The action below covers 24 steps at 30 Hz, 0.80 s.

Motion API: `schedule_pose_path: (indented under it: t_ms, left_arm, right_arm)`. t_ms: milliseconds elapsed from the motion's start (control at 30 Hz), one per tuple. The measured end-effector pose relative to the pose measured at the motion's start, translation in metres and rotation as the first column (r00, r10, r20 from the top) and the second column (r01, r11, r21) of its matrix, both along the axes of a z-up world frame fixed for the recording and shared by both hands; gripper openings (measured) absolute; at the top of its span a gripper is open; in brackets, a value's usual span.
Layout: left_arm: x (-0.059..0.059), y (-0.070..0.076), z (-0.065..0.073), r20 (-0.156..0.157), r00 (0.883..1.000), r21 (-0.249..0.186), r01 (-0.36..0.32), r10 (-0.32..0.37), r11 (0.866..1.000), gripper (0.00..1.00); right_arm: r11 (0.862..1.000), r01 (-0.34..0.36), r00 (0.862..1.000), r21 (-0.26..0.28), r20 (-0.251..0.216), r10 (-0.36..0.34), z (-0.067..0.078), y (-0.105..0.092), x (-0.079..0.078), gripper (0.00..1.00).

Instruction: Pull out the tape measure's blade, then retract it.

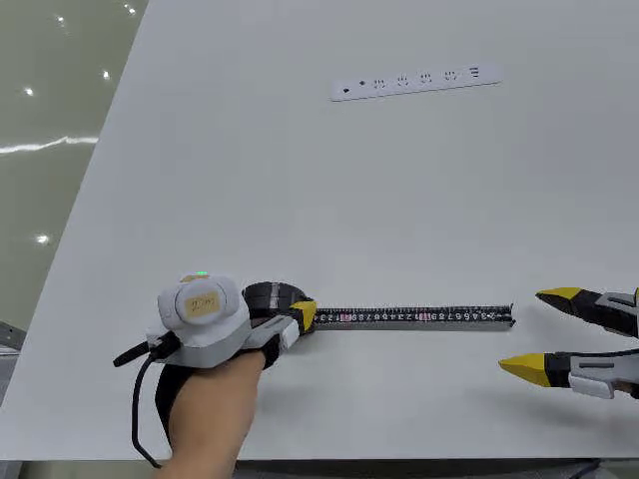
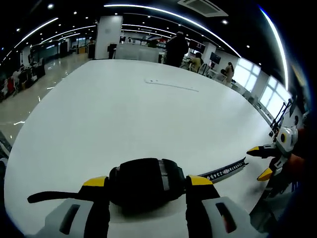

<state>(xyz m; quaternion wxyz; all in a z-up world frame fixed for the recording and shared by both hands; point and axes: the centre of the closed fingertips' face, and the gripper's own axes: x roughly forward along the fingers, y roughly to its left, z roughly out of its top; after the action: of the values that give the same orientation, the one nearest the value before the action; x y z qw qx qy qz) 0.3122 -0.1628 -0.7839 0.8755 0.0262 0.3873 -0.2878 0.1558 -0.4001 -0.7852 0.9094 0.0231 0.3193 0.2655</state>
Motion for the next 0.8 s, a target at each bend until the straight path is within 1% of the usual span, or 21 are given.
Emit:
schedule_pose_path:
  t_ms: [200,300,433,500,567,633,800]
  left_arm:
    - [0.000,0.000,-0.001,-0.004,1.000,0.016,0.003,-0.003,1.000,0.59]
    - [-0.001,0.000,-0.001,-0.005,1.000,0.026,0.005,-0.005,1.000,0.59]
    - [0.000,0.000,-0.002,0.000,1.000,0.029,0.003,-0.003,1.000,0.59]
    - [-0.001,0.000,-0.002,-0.001,1.000,0.031,0.003,-0.003,1.000,0.59]
    - [-0.001,0.000,-0.002,-0.003,1.000,0.033,0.003,-0.003,0.999,0.59]
    - [-0.002,0.000,-0.002,-0.004,1.000,0.035,0.004,-0.004,0.999,0.59]
    - [-0.001,0.000,-0.002,-0.005,1.000,0.040,0.005,-0.005,0.999,0.59]
  right_arm:
    - [1.000,-0.021,1.000,-0.011,0.000,0.021,-0.003,-0.002,0.002,0.64]
    - [0.999,-0.048,0.999,-0.017,-0.008,0.048,-0.006,-0.001,0.001,0.61]
    - [0.997,-0.068,0.998,-0.025,-0.006,0.068,-0.008,0.000,0.002,0.57]
    - [0.997,-0.076,0.997,-0.017,-0.003,0.076,-0.008,0.000,0.003,0.55]
    - [0.995,-0.089,0.996,-0.040,-0.001,0.089,-0.011,-0.002,0.004,0.53]
    - [0.995,-0.097,0.995,-0.028,0.000,0.097,-0.011,-0.001,0.005,0.52]
    - [0.992,-0.118,0.993,-0.042,0.001,0.118,-0.015,-0.002,0.007,0.48]
